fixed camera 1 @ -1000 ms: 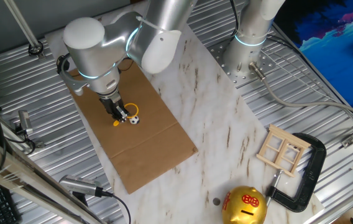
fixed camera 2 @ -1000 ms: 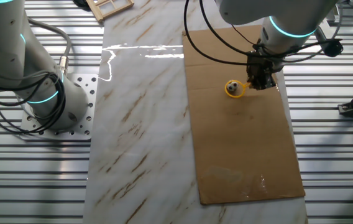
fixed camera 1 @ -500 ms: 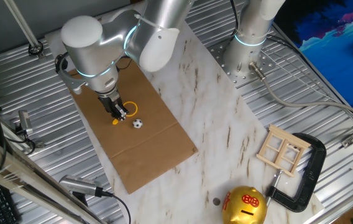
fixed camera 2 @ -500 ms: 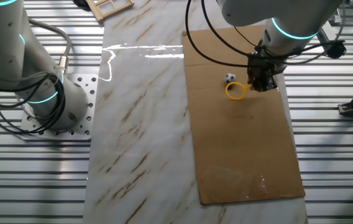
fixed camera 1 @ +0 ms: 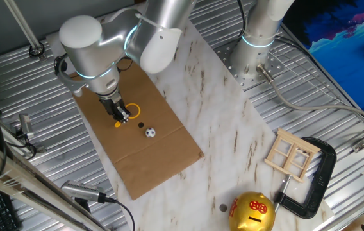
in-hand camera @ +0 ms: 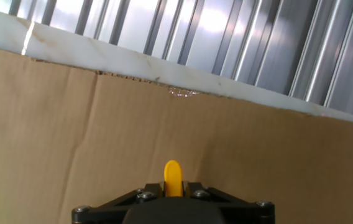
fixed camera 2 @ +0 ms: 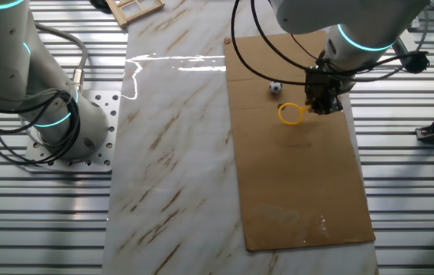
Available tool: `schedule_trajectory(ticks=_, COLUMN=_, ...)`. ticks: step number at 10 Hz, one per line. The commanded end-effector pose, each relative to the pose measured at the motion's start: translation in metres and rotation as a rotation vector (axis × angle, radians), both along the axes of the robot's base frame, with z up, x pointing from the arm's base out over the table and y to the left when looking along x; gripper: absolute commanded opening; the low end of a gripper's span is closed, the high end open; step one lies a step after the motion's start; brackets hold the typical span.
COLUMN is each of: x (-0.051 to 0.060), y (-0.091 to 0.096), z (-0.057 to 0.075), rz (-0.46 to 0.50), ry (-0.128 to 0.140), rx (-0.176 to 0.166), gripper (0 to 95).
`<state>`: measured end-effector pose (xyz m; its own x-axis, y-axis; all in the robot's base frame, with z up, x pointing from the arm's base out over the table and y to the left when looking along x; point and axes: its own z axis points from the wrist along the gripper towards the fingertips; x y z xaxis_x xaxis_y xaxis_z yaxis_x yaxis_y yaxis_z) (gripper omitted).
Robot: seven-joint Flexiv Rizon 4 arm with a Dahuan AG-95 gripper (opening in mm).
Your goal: Remove the bubble ring from the ball
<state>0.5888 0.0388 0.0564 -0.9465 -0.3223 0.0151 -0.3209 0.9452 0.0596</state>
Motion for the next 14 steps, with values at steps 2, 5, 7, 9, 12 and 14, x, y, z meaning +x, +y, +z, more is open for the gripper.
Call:
schedule_trajectory(ticks=2, x=0.004, y=-0.013, z=-0.001, rz=0.032, ry=0.000, rx=0.003, gripper=0.0)
schedule_trajectory(ticks=5, x=0.010, y=-0.032, z=-0.003, rz=0.074, ry=-0.002, rx=0.005, gripper=0.0)
schedule_trajectory(ticks=7, x=0.016, y=-0.045, z=-0.002, rz=0.102, ry=0.000, rx=0.006, gripper=0.0)
schedule_trajectory(ticks=9, x=0.020, y=-0.052, z=-0.002, rz=0.121, ry=0.000, rx=0.007, gripper=0.0)
schedule_trajectory(ticks=12, x=0.025, y=-0.062, z=-0.003, rz=0.151, ry=0.000, rx=0.005, gripper=0.0)
schedule_trajectory(ticks=14, x=0.027, y=-0.067, z=-0.006, rz=0.163, ry=-0.002, rx=0.003, gripper=0.0)
